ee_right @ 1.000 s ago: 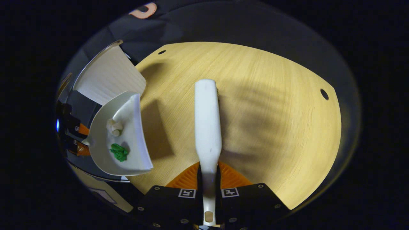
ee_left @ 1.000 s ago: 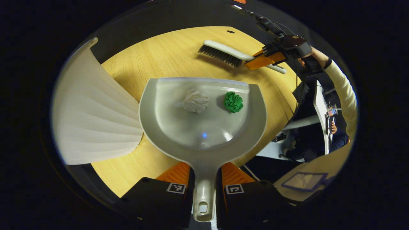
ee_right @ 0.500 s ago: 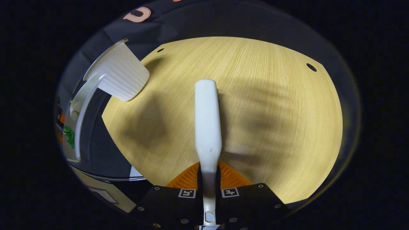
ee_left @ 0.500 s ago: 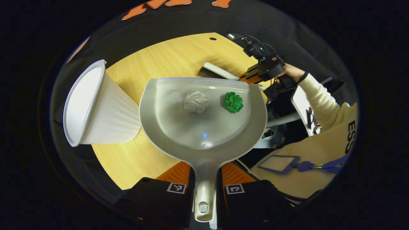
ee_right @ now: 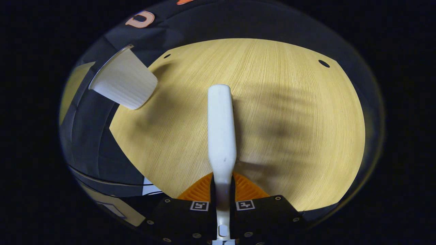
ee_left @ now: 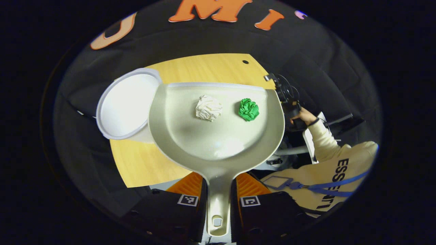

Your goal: Pick up the small broom and dustpan from the desktop, sweep the trash into the dustpan with the broom, and then empty the trash into the garbage bin.

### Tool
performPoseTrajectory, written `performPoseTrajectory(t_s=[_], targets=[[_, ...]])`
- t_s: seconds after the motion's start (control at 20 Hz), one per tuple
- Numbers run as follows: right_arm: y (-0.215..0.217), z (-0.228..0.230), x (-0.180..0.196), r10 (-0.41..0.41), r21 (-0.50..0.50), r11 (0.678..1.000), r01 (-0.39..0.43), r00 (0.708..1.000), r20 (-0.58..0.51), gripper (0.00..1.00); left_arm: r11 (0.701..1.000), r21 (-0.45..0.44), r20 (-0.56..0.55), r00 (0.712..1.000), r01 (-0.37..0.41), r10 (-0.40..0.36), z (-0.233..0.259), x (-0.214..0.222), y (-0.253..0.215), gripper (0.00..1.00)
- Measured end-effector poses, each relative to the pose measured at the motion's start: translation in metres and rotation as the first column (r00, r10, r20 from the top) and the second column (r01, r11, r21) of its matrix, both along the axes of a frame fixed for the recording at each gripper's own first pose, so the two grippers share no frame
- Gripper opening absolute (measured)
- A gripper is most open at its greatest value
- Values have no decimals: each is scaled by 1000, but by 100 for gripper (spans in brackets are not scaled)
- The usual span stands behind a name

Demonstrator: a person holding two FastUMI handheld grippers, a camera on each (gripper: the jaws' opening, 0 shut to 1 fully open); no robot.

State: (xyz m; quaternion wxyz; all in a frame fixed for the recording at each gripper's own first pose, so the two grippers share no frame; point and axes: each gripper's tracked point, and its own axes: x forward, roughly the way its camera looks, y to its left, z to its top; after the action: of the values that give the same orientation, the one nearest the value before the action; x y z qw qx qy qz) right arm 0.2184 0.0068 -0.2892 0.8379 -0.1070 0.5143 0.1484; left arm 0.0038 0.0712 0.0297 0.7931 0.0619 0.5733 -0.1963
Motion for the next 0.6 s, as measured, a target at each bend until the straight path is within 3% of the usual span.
performPoseTrajectory(t_s=[0.3, 0.6], targets=[[0, -4, -5, -18, 32, 999, 18, 1000, -10, 14, 983, 140, 72, 991, -118, 108, 21, 63, 83, 31], [1, -5, -9, -43, 43, 998, 43, 999, -12, 14, 887, 433, 161, 982, -162, 101, 29, 110, 180, 31]])
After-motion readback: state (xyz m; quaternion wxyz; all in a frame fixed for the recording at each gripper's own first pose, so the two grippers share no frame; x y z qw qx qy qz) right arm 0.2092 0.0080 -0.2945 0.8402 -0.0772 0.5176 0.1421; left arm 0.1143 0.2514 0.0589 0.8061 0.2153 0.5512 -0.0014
